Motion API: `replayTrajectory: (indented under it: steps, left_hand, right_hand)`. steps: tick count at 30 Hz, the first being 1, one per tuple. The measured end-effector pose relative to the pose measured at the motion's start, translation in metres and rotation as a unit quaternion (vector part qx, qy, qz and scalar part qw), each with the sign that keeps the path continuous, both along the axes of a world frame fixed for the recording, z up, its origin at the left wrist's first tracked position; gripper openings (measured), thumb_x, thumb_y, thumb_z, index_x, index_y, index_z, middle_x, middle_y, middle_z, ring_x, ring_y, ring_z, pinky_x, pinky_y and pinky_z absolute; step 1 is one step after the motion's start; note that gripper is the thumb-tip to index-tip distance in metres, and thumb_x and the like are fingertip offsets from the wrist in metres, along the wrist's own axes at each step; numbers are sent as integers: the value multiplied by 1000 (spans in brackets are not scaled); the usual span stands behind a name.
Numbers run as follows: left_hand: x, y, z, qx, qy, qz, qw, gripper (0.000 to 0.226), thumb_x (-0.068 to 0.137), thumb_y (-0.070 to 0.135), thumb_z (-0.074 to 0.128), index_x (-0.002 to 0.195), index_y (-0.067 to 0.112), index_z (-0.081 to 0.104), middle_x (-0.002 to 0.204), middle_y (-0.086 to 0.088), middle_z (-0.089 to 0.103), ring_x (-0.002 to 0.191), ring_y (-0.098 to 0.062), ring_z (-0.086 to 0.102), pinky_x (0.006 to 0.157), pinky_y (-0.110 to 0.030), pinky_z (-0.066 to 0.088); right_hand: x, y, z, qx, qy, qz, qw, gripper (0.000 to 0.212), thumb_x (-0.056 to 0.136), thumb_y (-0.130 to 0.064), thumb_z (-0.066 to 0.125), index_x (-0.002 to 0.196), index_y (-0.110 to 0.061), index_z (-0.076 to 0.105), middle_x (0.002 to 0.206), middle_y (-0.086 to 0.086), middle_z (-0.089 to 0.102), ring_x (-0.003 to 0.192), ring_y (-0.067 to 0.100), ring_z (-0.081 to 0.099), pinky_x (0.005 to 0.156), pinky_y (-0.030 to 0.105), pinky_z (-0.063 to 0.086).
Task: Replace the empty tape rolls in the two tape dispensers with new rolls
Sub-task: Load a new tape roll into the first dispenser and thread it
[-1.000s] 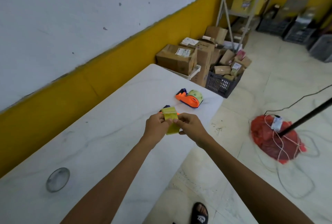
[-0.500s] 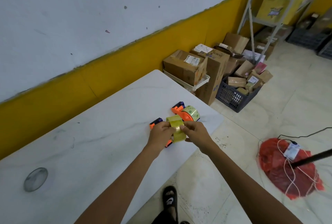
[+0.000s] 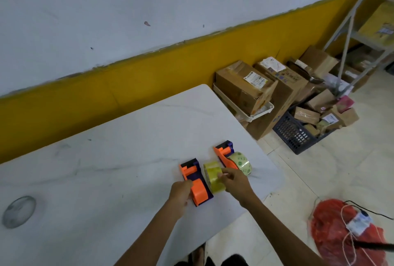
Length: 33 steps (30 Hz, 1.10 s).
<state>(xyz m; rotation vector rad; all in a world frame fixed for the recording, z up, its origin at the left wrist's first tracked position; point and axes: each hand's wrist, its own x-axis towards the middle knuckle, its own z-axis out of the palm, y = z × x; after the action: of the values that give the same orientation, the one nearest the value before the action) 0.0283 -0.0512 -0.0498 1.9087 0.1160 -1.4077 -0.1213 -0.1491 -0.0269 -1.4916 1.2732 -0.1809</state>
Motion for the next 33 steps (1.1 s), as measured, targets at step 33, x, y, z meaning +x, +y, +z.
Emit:
replayTrajectory:
  steps: [33]
  left_hand:
    - [-40, -33, 12, 57, -196, 123, 971, 39, 89, 37, 57, 119, 12, 62, 112, -5, 66, 92, -18, 62, 66, -24, 49]
  right_hand:
    - [89, -71, -19, -181, 12, 542, 820, 22, 87, -23, 54, 92, -7, 69, 93, 10, 70, 87, 24, 63, 80, 43, 51]
